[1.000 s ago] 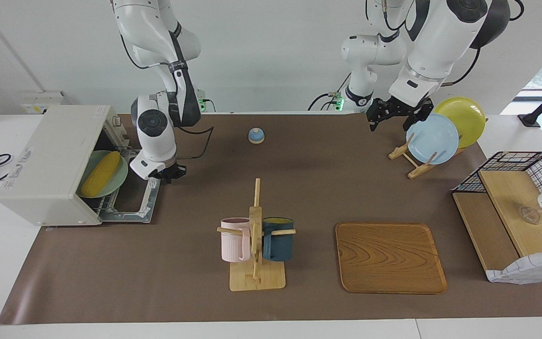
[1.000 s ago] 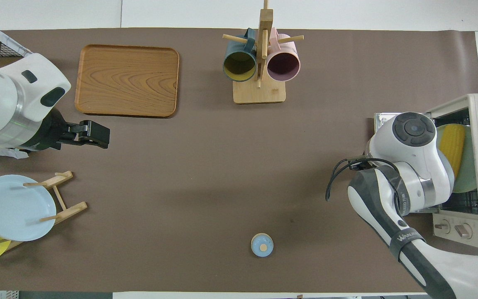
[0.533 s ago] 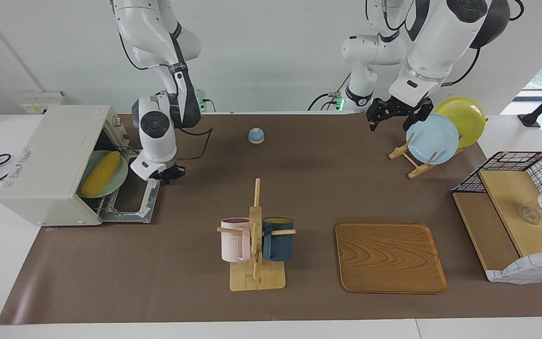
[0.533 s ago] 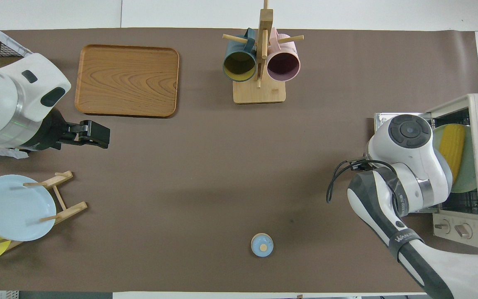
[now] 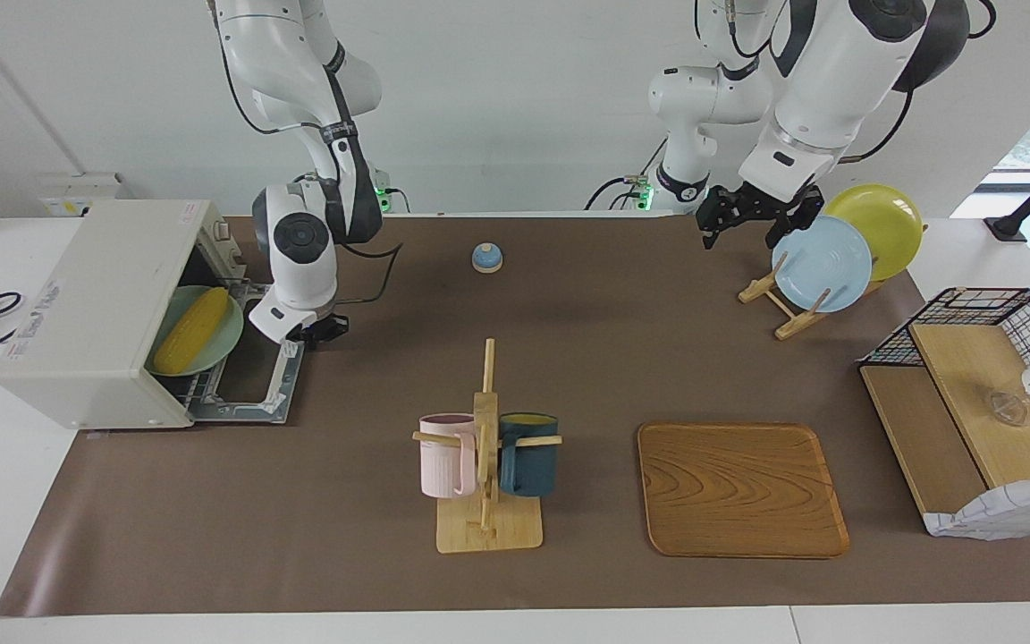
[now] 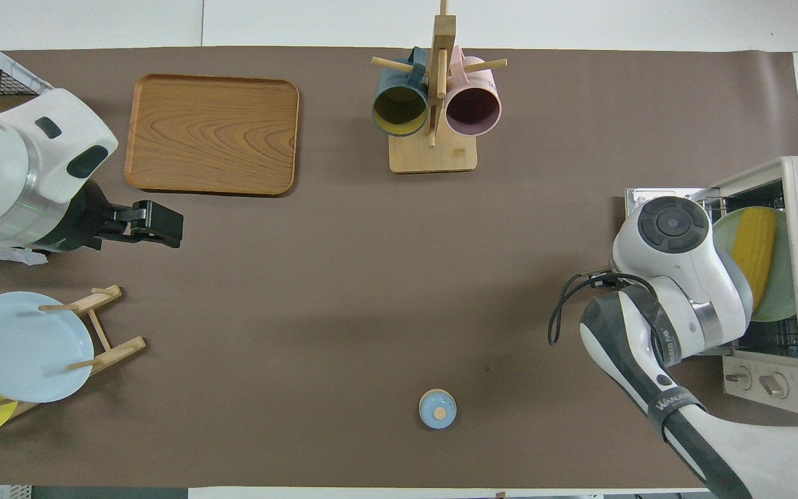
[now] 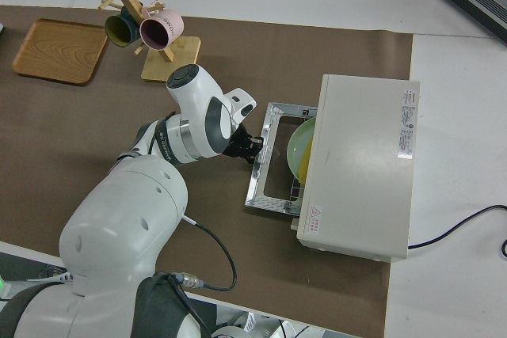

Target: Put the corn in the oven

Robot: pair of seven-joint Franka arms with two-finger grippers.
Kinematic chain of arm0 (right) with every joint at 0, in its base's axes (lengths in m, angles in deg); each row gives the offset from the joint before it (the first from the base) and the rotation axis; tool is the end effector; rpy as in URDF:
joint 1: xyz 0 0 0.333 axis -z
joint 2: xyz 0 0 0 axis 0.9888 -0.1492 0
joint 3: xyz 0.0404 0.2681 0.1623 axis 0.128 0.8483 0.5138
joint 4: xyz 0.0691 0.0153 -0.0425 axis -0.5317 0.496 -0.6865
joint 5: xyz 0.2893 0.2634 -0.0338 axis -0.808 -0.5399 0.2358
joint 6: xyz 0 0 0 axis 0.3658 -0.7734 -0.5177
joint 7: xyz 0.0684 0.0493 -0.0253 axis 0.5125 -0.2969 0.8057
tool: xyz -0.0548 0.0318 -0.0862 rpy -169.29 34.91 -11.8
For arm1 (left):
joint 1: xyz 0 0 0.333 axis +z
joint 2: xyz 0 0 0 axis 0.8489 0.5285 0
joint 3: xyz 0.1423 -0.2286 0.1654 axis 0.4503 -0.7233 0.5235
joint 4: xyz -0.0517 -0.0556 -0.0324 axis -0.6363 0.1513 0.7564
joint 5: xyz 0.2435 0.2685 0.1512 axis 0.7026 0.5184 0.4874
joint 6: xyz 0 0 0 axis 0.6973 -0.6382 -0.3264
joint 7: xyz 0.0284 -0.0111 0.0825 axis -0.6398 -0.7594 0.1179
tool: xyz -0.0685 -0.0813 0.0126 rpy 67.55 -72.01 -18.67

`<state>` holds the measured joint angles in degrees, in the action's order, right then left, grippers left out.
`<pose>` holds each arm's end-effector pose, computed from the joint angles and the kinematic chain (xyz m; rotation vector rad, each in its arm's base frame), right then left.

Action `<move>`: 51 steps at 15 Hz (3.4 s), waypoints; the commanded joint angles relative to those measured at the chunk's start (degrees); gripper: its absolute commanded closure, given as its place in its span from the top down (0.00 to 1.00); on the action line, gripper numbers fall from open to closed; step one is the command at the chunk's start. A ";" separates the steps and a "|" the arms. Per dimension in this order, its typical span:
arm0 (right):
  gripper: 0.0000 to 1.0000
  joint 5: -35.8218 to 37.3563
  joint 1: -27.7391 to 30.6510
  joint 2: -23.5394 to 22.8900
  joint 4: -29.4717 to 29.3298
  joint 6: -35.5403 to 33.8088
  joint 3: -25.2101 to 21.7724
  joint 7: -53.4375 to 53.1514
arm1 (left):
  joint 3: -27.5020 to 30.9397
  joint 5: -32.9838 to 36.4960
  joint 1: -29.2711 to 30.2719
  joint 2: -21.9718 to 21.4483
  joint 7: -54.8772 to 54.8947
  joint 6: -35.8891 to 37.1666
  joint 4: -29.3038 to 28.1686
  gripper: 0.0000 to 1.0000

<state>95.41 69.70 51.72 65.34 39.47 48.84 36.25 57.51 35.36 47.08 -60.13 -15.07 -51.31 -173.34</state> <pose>0.5112 0.0555 0.2936 2.8490 0.2438 -0.2121 0.5194 -0.1561 0.6016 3.1097 -0.0937 -0.1086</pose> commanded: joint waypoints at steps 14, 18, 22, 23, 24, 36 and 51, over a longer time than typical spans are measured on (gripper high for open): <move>0.00 1.50 7.31 5.25 -15.39 -21.39 -0.35 19.95 | 0.51 1.05 0.20 -0.77 -0.42 0.66 -0.24 1.00; 0.00 1.32 9.96 7.45 -15.92 -23.59 -0.44 23.82 | 0.69 1.05 0.20 -0.77 -0.33 0.92 -0.24 1.00; 0.00 0.71 9.17 8.95 -20.47 -30.34 0.09 23.92 | 0.69 1.05 0.20 -0.77 -0.33 0.92 -0.24 1.00; 0.00 -1.82 9.52 9.03 -22.15 -32.02 0.00 24.18 | 0.69 1.05 0.20 -0.77 -0.33 0.92 -0.24 1.00; 0.06 -5.24 9.87 9.03 -24.08 -33.51 -0.26 25.14 | 0.69 1.05 0.20 -0.77 -0.33 0.92 -0.24 1.00; 1.00 -15.03 9.61 6.75 -36.83 -40.64 0.00 22.00 | 0.69 1.05 0.20 -0.77 -0.33 0.92 -0.24 1.00; 1.00 -15.21 6.88 7.54 -37.37 -42.32 -0.53 14.87 | 0.69 1.05 0.20 -0.77 -0.33 0.92 -0.24 1.00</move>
<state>81.91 76.53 58.87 28.29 -2.69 48.78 52.05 58.21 35.36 47.18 -60.15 -15.11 -51.27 -173.35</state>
